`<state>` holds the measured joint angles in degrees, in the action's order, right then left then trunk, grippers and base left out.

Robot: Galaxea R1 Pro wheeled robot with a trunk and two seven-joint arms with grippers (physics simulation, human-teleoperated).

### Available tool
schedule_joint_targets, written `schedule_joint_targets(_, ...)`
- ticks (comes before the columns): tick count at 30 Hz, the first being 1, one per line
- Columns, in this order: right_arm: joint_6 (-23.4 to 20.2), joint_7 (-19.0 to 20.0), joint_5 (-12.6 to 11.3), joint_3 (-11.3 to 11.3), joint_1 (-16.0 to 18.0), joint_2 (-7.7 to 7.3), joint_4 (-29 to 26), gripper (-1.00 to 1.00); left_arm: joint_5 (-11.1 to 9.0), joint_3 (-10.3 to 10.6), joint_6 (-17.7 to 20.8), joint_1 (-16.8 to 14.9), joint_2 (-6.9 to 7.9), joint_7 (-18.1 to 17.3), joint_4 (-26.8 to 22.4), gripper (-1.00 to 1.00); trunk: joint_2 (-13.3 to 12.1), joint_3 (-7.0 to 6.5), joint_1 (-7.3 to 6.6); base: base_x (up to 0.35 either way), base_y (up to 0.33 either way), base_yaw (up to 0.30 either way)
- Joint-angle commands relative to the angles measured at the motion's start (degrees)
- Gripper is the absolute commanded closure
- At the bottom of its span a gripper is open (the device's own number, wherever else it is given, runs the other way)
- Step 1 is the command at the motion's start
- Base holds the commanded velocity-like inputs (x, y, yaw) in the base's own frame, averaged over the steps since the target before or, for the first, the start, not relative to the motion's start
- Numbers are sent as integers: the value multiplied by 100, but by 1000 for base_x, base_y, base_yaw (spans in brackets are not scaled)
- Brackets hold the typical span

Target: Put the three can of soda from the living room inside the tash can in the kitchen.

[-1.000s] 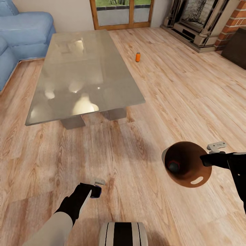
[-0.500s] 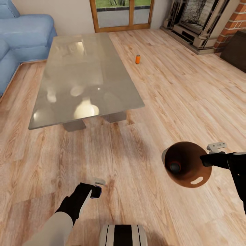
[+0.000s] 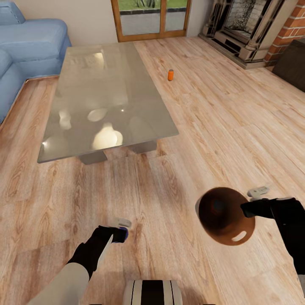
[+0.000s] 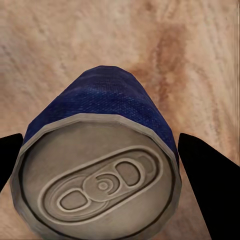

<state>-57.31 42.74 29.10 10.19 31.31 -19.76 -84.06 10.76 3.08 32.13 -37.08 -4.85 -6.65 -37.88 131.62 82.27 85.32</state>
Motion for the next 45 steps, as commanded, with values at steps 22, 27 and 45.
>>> schedule_joint_targets(22,377,38,464,-129,-273,710,249,100,13,-217,-266,-8,-25,-83,291,100,-361,-162,-198,0,0,0)
schedule_joint_targets(27,539,47,-446,-49,-281,1334,255,100,14,-227,-279,-6,-25,-303,303,100,-561,-252,-308,0,0,0)
schedule_joint_targets(45,554,50,-468,-51,-288,1343,250,100,36,-220,-302,-6,-25,-504,308,100,-1283,-575,-704,0,0,0)
